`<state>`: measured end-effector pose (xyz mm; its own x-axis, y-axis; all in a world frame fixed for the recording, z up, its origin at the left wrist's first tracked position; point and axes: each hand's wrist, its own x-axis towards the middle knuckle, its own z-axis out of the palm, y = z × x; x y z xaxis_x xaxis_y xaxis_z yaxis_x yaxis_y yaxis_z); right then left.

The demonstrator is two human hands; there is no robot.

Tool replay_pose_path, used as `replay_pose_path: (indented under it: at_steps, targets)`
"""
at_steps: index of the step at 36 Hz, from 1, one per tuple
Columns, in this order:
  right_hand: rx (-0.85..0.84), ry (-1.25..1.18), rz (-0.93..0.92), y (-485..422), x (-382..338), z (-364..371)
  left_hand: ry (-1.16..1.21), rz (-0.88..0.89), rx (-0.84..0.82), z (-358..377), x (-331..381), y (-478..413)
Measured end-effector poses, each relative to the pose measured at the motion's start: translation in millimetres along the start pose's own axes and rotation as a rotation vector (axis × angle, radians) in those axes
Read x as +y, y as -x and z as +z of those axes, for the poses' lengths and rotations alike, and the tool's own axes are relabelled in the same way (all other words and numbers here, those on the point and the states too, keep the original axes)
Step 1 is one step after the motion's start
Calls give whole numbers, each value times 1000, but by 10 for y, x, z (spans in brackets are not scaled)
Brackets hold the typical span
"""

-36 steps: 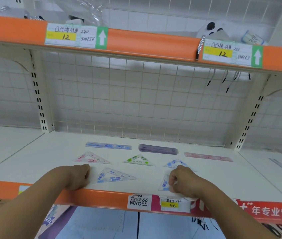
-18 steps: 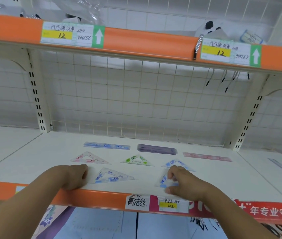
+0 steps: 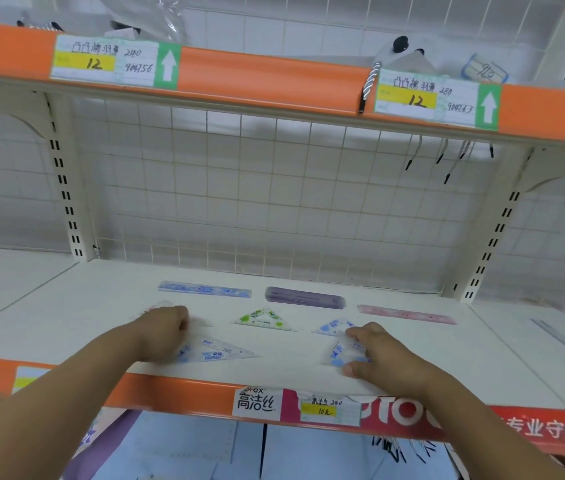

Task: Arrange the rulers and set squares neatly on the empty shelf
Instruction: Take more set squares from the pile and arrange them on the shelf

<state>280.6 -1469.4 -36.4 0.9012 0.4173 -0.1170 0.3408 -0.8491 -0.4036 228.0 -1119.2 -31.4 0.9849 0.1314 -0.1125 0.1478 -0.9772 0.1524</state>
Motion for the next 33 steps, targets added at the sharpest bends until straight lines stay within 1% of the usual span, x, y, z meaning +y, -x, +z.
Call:
replay_pose_path:
  at_steps: [3, 6, 11, 16, 28, 31, 33]
  targets:
    - [9, -10, -6, -11, 51, -1, 84, 60, 81, 30, 207, 12]
    - [6, 2, -24, -23, 103, -11, 115, 105, 109, 71, 435, 16]
    - [12, 64, -61, -28, 205, -59, 100, 180, 113, 96, 796, 27]
    - [26, 66, -49, -46, 365, -109, 65, 197, 107, 85, 1073, -8]
    - [76, 114, 82, -120, 1004, -363, 16, 244, 101, 143, 1525, -152]
    - [76, 127, 99, -161, 1137, -383, -9, 256, 76, 168, 1548, -173]
    - [72, 149, 111, -182, 1217, -398, -30, 271, 31, 173, 1539, -175]
